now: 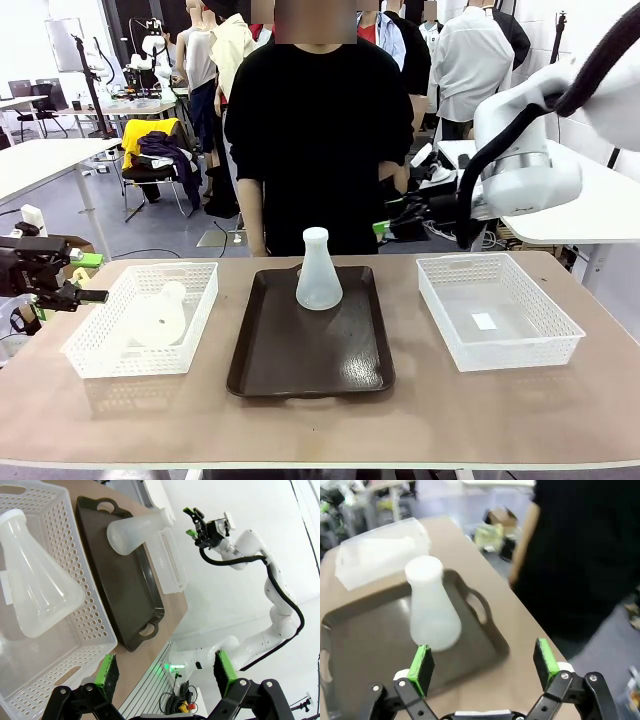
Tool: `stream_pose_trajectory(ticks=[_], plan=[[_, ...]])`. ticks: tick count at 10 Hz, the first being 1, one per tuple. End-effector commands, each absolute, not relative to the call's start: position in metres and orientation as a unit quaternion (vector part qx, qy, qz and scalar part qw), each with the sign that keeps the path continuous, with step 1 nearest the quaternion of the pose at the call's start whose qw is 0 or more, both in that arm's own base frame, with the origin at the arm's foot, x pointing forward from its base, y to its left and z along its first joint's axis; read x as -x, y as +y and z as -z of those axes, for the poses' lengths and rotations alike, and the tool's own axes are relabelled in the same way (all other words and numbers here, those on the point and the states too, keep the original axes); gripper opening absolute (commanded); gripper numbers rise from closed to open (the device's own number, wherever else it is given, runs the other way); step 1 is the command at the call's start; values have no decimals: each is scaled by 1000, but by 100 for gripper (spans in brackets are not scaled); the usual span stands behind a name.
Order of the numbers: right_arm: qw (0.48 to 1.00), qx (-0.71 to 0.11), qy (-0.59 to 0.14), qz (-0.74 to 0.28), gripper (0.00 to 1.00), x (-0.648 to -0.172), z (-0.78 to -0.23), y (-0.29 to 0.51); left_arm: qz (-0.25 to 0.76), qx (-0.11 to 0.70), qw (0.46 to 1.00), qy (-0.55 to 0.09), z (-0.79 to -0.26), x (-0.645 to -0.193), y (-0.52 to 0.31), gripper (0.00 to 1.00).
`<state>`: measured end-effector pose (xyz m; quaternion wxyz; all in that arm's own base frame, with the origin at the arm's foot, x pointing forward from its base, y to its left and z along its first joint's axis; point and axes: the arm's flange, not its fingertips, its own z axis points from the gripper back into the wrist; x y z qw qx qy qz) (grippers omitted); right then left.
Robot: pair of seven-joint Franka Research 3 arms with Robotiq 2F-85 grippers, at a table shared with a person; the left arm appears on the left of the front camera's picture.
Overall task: Prepare the laboratory tools.
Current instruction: Pick up the Big flask that the person points to.
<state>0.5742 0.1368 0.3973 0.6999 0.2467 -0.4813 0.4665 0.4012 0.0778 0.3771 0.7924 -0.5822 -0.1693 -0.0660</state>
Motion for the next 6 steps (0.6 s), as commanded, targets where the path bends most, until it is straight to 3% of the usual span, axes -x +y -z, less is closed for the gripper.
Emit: stream_pose_trajectory(ticks=[1,6], plan=[[753,-202,-469,-416,100,-534,-412,116,70,587,788,-173,-379,-400,78,100],[756,-178,-527,-344,100,-495,-409,69,70,587,788,-173,-379,-400,78,100]])
